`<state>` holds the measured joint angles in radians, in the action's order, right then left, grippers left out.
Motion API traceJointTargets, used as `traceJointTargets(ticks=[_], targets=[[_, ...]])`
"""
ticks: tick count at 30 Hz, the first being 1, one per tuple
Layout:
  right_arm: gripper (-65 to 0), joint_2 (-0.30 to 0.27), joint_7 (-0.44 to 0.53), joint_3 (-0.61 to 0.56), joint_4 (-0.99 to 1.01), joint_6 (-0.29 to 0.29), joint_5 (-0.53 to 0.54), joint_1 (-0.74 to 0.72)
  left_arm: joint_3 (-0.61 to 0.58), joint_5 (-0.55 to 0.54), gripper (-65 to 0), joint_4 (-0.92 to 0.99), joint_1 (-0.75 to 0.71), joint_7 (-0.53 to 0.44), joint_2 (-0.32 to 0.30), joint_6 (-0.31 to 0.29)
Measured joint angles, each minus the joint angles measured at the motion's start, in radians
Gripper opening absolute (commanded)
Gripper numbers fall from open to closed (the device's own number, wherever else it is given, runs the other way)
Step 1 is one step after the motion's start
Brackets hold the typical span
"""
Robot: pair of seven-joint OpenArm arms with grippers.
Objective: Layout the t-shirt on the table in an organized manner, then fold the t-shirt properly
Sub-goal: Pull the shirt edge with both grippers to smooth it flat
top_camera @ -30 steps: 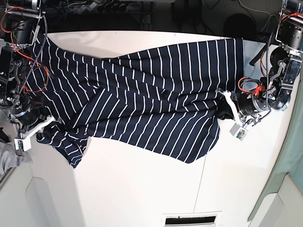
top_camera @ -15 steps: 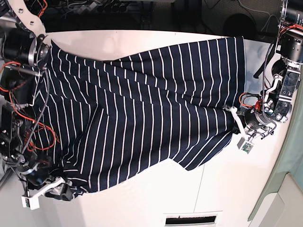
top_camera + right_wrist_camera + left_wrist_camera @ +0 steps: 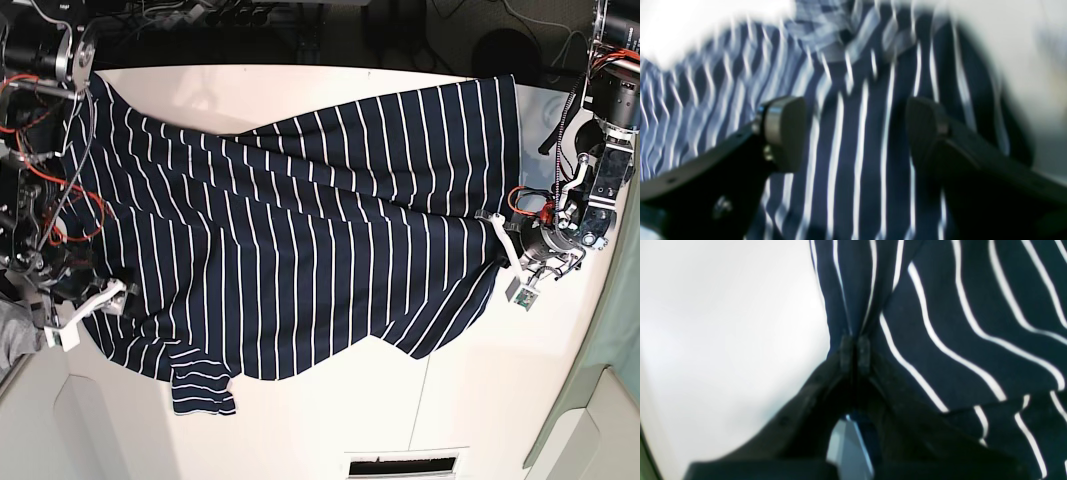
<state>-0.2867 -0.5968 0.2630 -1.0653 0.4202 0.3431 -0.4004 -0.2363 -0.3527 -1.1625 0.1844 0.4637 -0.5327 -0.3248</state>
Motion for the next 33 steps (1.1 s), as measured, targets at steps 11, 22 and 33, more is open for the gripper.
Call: traceJointTargets(ticks=[11,22,33], targets=[[-65.0,0.002,0.056,0.1,-0.017,0.039,0.06,0.198,0.0,-0.049,-32.9,-0.066,0.093,0.063,-0.002,-0.025],[-65.0,0.018,-0.011,0.167,-0.135,0.097,0.162,0.191,0.0,-0.043,-32.0,-0.001,0.177,-0.08,0.048,0.053],[-65.0,0.101,-0.032,0.167,-0.135,0.105,0.148,0.221,0.002,0.015,-32.0,0.71,0.448,-0.394,0.219,0.059]])
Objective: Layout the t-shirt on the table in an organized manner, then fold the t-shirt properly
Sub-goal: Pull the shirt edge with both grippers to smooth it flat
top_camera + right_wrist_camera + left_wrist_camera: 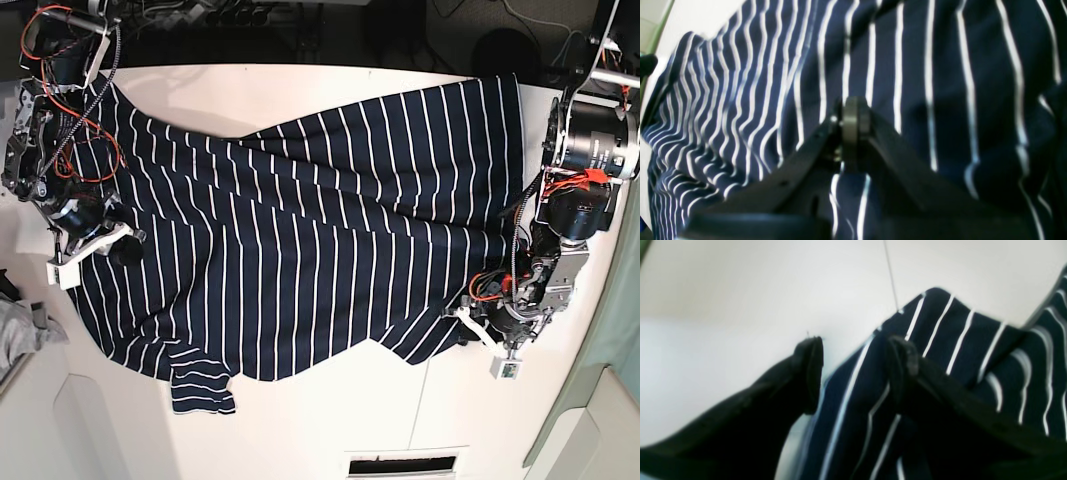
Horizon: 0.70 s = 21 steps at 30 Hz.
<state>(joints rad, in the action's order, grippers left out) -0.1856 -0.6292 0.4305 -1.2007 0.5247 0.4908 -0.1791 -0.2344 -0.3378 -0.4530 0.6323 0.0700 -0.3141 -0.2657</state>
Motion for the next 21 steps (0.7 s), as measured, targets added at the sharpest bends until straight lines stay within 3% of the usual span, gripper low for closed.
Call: traceJointTargets(ticks=[7,9,11,12,16,21], targets=[[-65.0,0.034,-0.003,-0.001,0.0,0.0,-0.013,0.013,0.002,0.006,-33.0,0.045,-0.011,-0.003,0.032,-0.008],[-65.0,0.035,-0.001,-0.001,0.0,0.0,-0.013,0.01,0.002,0.011,-44.1,0.045,-0.011,-0.004,0.047,-0.008],[-65.0,0.031,0.0,0.0,0.0,0.0,-0.026,0.011,0.002,0.032,-63.0,0.045,-0.012,-0.005,0.06,0.003],[-65.0,0.03,0.0,0.001,0.0,0.0,-0.05,0.01,0.002,0.034,-65.0,0.044,-0.011,-0.005,0.062,0.017],[-65.0,0.029,0.0,0.0,0.001,0.0,-0.146,0.016,0.002,0.034,-65.0,0.025,-0.009,-0.003,0.032,0.045],[-65.0,0.012,0.015,0.0,0.002,-0.004,-0.159,0.087,0.002,0.034,-65.0,-0.039,0.024,0.015,-0.029,0.045]])
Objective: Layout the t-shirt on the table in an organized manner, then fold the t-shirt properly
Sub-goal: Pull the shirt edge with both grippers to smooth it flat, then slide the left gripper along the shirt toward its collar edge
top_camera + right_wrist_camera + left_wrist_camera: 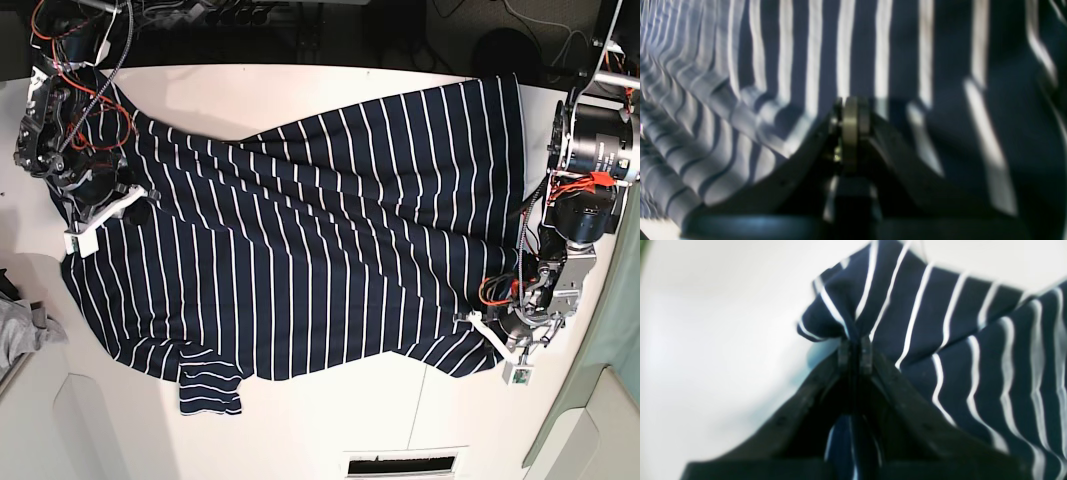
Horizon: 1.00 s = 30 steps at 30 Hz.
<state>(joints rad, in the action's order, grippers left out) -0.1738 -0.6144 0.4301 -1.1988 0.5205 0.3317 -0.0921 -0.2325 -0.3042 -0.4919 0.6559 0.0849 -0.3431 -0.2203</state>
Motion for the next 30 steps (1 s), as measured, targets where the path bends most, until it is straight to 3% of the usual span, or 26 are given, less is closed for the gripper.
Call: traceJointTargets(ticks=[4,7,9,11,13,15,21,24,30], targets=[[-65.0,-0.032,0.063,0.0,0.0,0.008,0.023,0.06,0.0,-0.011,-65.0,-0.053,0.018,0.0,-0.016,-0.005],[-65.0,-0.043,0.088,0.0,0.0,0.008,0.068,0.082,0.0,-0.01,-64.4,-0.054,0.014,0.031,-0.018,-0.087],[-65.0,-0.045,0.086,0.0,0.0,0.008,0.076,0.084,0.0,-0.026,-51.0,-0.054,0.01,0.078,-0.018,-0.142],[-65.0,-0.045,0.082,0.0,0.0,0.007,0.076,0.076,0.0,-0.058,-42.4,-0.061,0.01,0.167,-0.018,-0.151],[-65.0,-0.046,0.075,0.0,0.0,0.008,0.08,0.07,-0.001,-0.077,-42.1,-0.103,0.002,0.243,-0.033,-0.151],[-65.0,-0.055,0.076,0.0,-0.001,0.011,0.08,0.067,-0.002,-0.124,-42.1,-0.184,-0.016,0.306,-0.068,-0.188],[-65.0,-0.067,0.072,0.011,-0.042,0.011,0.09,0.068,-0.002,-0.261,-42.2,-0.541,-0.19,0.345,-0.237,-0.256],[-65.0,-0.067,0.072,0.012,-0.06,0.01,0.09,0.067,-0.003,-0.309,-42.2,-0.703,-0.333,0.396,-0.306,-0.324],[-65.0,-0.065,0.071,0.011,-0.072,0.014,0.105,0.068,-0.007,-0.33,-42.2,-0.853,-0.554,0.409,-0.304,-0.335]])
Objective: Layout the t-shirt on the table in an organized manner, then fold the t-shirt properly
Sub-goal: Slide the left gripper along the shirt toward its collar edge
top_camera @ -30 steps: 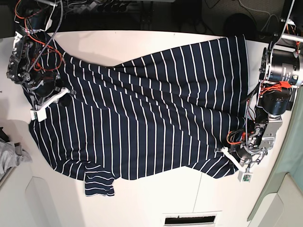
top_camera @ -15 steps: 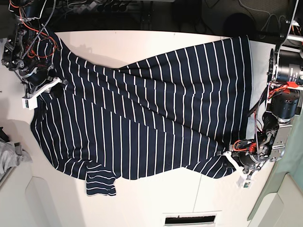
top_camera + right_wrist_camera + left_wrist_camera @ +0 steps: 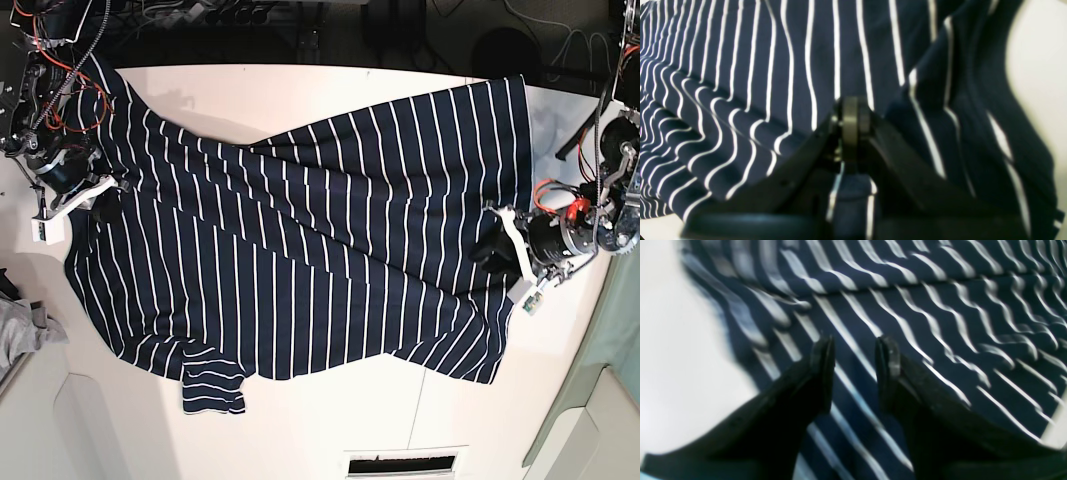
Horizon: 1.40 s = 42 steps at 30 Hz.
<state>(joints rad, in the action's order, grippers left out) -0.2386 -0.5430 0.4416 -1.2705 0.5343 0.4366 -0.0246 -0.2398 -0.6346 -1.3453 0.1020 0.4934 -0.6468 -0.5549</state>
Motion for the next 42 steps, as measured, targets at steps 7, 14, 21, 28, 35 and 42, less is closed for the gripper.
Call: traceJointTargets(ticks=[7,14,21,28,35,42], targets=[[-65.0,0.001,-0.018,0.0,0.003,0.0,-0.052,0.009,0.003,0.063,-42.2,0.002,-0.177,-0.021,0.065,0.0],[-65.0,-0.032,0.031,-0.001,0.095,0.005,-0.066,0.006,0.007,0.153,-42.2,-0.005,-0.24,-0.077,0.087,0.049],[-65.0,-0.123,0.058,-0.002,0.156,0.009,-0.068,-0.006,0.009,0.199,-42.2,0.052,-0.235,-0.133,0.048,0.041],[-65.0,-0.176,0.06,-0.002,0.165,0.0,-0.019,-0.034,0.009,0.235,-42.2,0.069,-0.196,-0.13,0.027,0.05],[-65.0,-0.171,0.056,-0.041,0.185,0.001,-0.006,-0.157,0.006,0.219,-42.2,-0.006,-0.13,0.054,0.027,0.024],[-65.0,-0.171,-0.116,-0.042,0.169,-0.005,0.122,-0.154,0.004,0.123,-42.2,-0.278,-0.266,0.098,0.015,0.005]])
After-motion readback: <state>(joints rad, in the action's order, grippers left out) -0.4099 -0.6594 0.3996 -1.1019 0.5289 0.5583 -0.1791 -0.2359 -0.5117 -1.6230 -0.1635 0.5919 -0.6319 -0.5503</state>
